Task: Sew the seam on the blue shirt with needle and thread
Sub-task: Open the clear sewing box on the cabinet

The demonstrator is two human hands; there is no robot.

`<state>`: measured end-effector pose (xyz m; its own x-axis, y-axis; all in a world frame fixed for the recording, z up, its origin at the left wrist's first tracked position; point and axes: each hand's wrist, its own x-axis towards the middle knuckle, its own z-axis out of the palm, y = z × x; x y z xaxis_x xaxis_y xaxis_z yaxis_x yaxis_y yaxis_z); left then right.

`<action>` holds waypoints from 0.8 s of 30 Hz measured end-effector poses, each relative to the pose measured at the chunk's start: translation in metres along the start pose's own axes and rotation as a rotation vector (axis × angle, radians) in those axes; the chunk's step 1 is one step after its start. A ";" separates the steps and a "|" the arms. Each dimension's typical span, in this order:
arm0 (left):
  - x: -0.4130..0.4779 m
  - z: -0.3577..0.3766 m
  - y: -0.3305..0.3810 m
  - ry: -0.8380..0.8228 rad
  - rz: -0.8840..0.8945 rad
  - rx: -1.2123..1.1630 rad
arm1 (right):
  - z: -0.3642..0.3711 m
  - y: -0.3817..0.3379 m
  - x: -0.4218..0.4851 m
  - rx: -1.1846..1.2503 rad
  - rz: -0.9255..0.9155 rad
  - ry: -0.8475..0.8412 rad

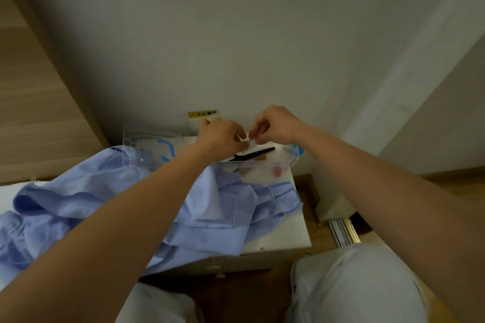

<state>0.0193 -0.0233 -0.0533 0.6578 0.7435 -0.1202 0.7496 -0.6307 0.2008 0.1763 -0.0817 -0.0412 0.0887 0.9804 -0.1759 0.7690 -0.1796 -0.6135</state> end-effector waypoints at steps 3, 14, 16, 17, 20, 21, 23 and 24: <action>0.000 -0.002 0.002 -0.036 0.007 -0.095 | -0.001 0.000 -0.002 0.071 -0.012 0.023; -0.021 -0.021 -0.011 0.119 -0.116 -0.438 | -0.009 0.000 -0.018 0.193 -0.023 0.216; -0.030 -0.024 -0.016 0.147 -0.168 -0.574 | -0.005 -0.008 -0.025 0.251 -0.040 0.245; -0.034 -0.025 -0.020 0.163 -0.191 -0.632 | -0.003 -0.013 -0.027 0.288 -0.039 0.259; -0.053 -0.029 -0.028 0.172 -0.261 -0.695 | 0.009 -0.030 -0.030 0.238 -0.044 0.279; -0.059 -0.029 -0.030 0.173 -0.300 -0.714 | 0.015 -0.036 -0.031 0.165 -0.054 0.266; -0.073 -0.028 -0.031 0.157 -0.397 -0.756 | 0.028 -0.047 -0.036 0.031 -0.071 0.197; -0.078 -0.026 -0.032 0.138 -0.428 -0.774 | 0.033 -0.052 -0.039 -0.011 -0.067 0.145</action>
<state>-0.0579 -0.0557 -0.0245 0.2808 0.9324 -0.2277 0.6365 -0.0034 0.7713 0.1118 -0.1132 -0.0283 0.1268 0.9917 -0.0211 0.7830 -0.1131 -0.6116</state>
